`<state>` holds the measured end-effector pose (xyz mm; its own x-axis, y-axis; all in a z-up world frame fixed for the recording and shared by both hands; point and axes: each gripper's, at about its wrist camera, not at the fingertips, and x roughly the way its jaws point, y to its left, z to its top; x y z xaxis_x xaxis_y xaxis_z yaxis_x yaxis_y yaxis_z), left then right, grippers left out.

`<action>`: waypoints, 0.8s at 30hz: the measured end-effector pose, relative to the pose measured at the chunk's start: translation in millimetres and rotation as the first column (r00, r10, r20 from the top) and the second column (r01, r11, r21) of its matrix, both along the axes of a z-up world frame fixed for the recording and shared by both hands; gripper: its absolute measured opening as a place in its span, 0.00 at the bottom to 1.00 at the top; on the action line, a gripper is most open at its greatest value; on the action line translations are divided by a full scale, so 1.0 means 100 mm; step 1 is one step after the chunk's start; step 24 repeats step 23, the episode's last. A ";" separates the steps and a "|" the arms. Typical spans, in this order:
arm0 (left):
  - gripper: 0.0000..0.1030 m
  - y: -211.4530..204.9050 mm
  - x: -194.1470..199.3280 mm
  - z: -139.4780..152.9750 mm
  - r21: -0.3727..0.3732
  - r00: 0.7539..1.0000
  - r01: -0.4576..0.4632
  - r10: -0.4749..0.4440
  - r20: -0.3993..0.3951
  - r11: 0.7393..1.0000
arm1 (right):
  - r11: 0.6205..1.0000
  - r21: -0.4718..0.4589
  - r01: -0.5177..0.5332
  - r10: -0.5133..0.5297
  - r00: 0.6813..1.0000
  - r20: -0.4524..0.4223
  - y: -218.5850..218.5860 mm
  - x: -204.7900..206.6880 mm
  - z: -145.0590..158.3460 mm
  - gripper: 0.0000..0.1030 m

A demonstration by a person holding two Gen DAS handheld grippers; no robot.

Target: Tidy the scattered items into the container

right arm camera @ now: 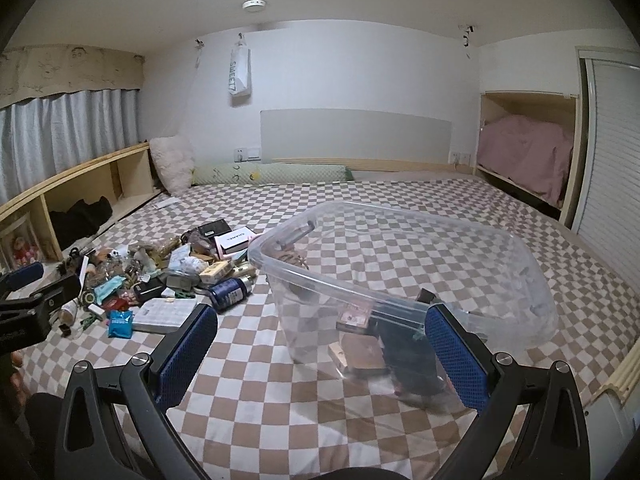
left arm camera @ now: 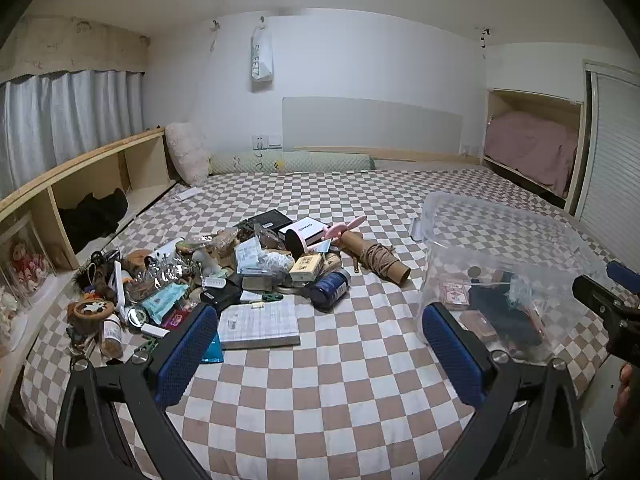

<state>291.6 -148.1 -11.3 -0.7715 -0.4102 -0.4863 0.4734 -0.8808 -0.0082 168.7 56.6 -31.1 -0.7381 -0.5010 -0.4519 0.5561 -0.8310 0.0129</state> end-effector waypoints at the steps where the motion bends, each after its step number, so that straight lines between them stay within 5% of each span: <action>1: 1.00 0.00 0.01 -0.02 -0.001 1.000 -0.001 0.001 0.003 1.000 | 1.000 0.001 0.002 -0.002 1.000 0.002 0.00 0.00 -0.01 1.00; 24: 1.00 -0.05 0.00 -0.05 0.017 1.000 -0.002 0.002 0.002 1.000 | 1.000 0.026 0.009 -0.008 1.000 -0.015 -0.03 0.03 0.01 1.00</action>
